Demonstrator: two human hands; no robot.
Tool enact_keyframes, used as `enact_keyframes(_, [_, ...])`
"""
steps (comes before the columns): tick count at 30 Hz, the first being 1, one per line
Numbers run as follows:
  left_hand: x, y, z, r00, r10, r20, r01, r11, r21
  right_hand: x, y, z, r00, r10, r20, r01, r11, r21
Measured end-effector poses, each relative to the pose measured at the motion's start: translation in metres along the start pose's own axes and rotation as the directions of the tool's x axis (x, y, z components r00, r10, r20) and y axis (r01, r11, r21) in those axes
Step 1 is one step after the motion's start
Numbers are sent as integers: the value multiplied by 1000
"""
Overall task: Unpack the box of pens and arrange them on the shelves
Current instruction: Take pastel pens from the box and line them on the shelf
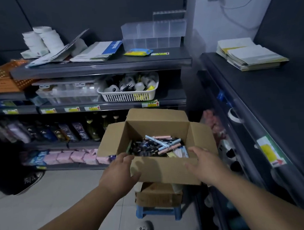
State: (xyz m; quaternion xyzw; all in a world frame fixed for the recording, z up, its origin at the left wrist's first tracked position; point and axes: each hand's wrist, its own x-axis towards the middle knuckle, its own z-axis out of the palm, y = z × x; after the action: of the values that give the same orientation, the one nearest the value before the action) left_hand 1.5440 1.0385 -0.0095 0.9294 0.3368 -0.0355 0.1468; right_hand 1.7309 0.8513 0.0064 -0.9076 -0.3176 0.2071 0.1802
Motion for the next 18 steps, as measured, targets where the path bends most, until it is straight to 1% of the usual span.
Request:
enact_keyframes(4, [77,-15,-6,998,57,15,-57,998,1,59,-17,3,1000,19,-25,-19,1000,-6])
enact_keyframes(9, [160,-34,-2,991,101,92,-97,994,-55,125,-31,22,992,123,35,-126,983,136])
enact_keyframes(14, [204,-39,30,969,122,217,-95,987,-130,168,-23,51,967,221,131,-246,942,229])
enact_keyframes(16, [215,-39,43,956,139,259,-111,987,-119,182,-16,60,955,242,169,-278,930,239])
enact_keyframes(18, [227,-36,55,944,175,281,-156,984,-89,195,-8,69,949,247,195,-291,924,249])
